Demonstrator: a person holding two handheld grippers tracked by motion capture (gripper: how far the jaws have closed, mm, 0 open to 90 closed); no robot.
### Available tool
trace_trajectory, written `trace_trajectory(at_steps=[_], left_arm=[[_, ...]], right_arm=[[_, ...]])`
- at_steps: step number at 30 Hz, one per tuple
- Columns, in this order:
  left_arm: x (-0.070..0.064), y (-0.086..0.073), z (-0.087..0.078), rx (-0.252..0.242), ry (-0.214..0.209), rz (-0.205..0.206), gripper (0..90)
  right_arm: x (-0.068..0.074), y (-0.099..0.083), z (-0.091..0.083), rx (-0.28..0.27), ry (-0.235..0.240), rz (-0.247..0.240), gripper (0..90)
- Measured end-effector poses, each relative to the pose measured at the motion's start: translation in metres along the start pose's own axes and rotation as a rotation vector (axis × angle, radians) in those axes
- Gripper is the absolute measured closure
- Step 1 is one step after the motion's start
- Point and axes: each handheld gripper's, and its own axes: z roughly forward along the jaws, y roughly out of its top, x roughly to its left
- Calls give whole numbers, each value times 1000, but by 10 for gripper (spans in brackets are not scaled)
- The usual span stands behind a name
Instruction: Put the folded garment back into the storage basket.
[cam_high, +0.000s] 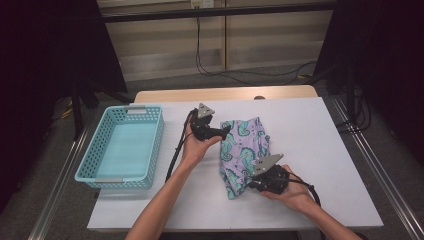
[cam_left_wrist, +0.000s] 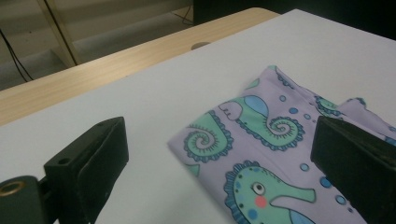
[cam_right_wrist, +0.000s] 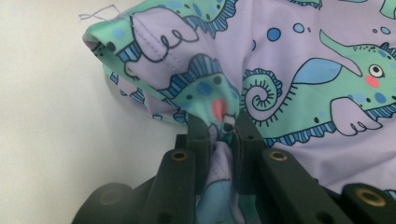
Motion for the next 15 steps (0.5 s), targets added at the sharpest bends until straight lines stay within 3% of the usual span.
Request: trace_trajectory(at_steps=[2,4,6,7,8,9,10,11,12,13,14,15], left_arm=[[2,3,5,3,4,-9,64],[7,4,12,42,19,16,88],[9,6,17,61,24,12,92],[9,6,17,61,24,12,92],[8,7,24,40,16,-31,97],[8,7,24,40,16,-31,99],[11,9,27,60,18,-3,100],[10,9,30,43,19,-37,105],[11,10,32,51,24,-38,113],[14,11,33,71,30,-12,120],[13,10,35,51,41,-41,127],[15,11,37,64,47,-32,132]], right_arm=[[0,0,0,-2,3,2,812],[0,0,0,-3,3,2,812],[0,0,0,-3,1,1,812],[0,0,0,-2,1,0,812],[-1,0,0,-5,4,1,812],[-1,0,0,-6,3,1,812],[-1,0,0,-6,4,1,812],[-1,0,0,-5,3,2,811],[-1,0,0,-4,5,5,811],[-1,0,0,-5,5,4,811],[-1,-1,0,-5,6,6,812],[-1,-1,1,-11,9,7,811]])
